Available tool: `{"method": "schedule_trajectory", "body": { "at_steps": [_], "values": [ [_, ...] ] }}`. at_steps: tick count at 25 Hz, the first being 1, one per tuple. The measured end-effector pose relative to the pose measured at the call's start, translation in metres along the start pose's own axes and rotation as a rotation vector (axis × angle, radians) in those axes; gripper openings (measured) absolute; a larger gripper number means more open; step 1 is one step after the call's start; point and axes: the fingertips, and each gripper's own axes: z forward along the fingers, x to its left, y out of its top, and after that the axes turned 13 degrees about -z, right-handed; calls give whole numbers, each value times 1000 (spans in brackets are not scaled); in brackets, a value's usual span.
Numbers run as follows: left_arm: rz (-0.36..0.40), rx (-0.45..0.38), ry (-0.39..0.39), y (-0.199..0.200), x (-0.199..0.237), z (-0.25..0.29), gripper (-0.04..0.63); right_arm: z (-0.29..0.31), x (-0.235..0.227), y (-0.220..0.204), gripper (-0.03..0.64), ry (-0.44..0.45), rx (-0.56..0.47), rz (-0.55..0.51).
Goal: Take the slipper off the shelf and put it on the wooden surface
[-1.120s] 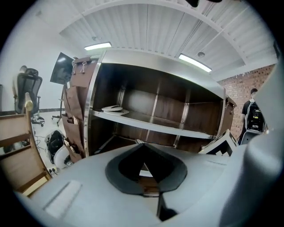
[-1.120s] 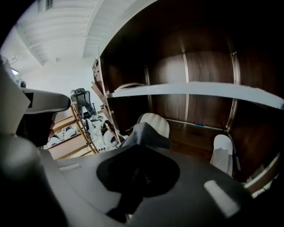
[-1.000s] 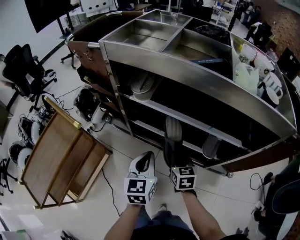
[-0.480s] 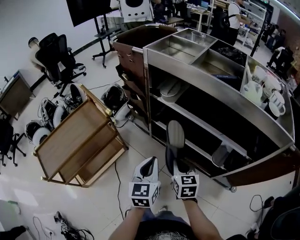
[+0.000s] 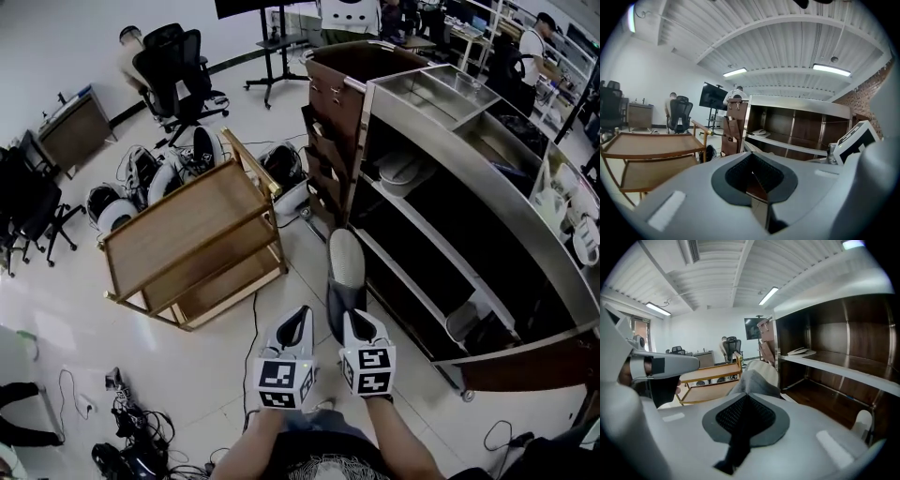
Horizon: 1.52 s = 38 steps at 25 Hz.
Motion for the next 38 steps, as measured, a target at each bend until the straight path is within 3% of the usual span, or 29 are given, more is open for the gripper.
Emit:
{"method": "schedule_trajectory", "body": {
  "at_steps": [11, 19, 25, 38],
  "values": [
    [-56, -75, 153, 23, 77, -53, 6, 26, 102, 35, 12, 207, -41, -144],
    [-91, -117, 271, 43, 164, -108, 6, 58, 204, 58, 12, 345, -46, -213],
    [-124, -122, 327, 43, 218, -132, 5, 83, 260, 62, 14, 400, -38, -236],
    [-185, -148, 367, 49, 302, -161, 6, 117, 350, 51, 14, 466, 3, -311]
  ]
}}
